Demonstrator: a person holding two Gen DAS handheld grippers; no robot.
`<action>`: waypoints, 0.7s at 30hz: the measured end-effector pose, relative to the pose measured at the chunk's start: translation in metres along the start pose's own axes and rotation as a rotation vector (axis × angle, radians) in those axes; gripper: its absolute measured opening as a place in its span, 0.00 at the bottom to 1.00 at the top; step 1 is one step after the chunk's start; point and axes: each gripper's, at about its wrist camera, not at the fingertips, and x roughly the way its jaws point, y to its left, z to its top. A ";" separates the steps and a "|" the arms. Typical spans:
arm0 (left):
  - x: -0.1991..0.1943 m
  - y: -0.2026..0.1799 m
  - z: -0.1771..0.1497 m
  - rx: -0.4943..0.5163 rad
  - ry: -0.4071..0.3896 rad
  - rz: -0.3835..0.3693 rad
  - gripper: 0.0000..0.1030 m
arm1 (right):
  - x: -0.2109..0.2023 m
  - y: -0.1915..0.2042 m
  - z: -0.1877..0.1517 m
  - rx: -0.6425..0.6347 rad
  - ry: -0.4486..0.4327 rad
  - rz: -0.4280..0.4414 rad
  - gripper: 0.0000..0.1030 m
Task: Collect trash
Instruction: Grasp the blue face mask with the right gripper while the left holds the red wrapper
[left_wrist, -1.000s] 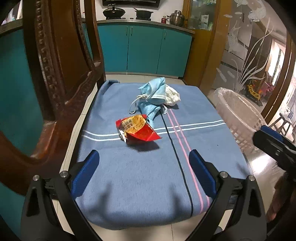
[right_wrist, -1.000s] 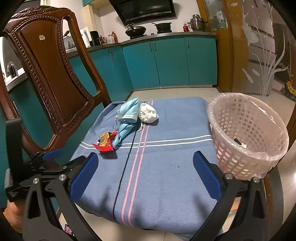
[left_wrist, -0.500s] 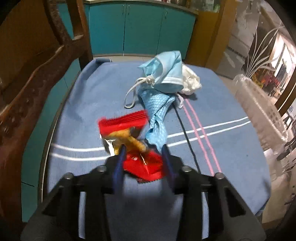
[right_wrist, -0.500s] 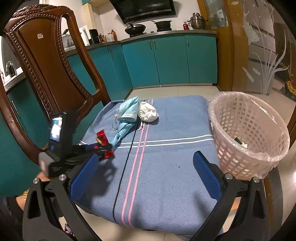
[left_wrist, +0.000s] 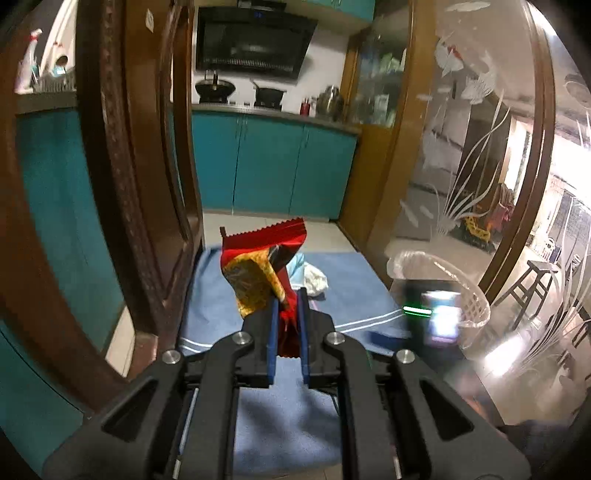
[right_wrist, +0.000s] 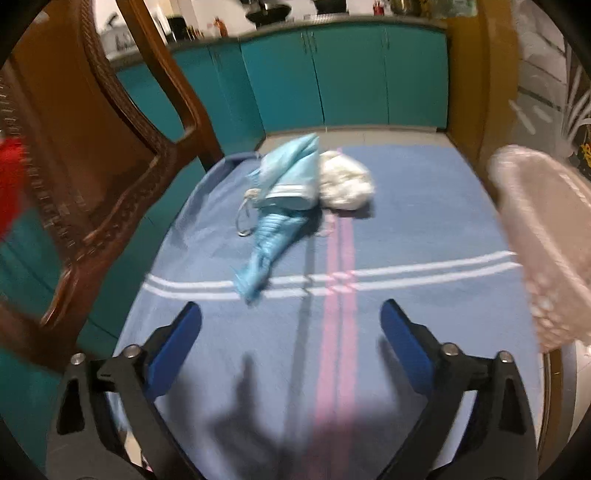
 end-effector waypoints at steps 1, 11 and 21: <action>-0.001 -0.001 0.000 0.006 0.001 -0.006 0.10 | 0.013 0.008 0.006 0.001 0.012 -0.016 0.82; 0.017 0.008 -0.002 -0.052 0.096 -0.018 0.10 | 0.064 0.035 0.023 -0.102 0.096 -0.147 0.13; 0.042 0.004 -0.016 -0.051 0.174 -0.020 0.10 | -0.101 -0.035 -0.027 -0.127 -0.040 0.148 0.13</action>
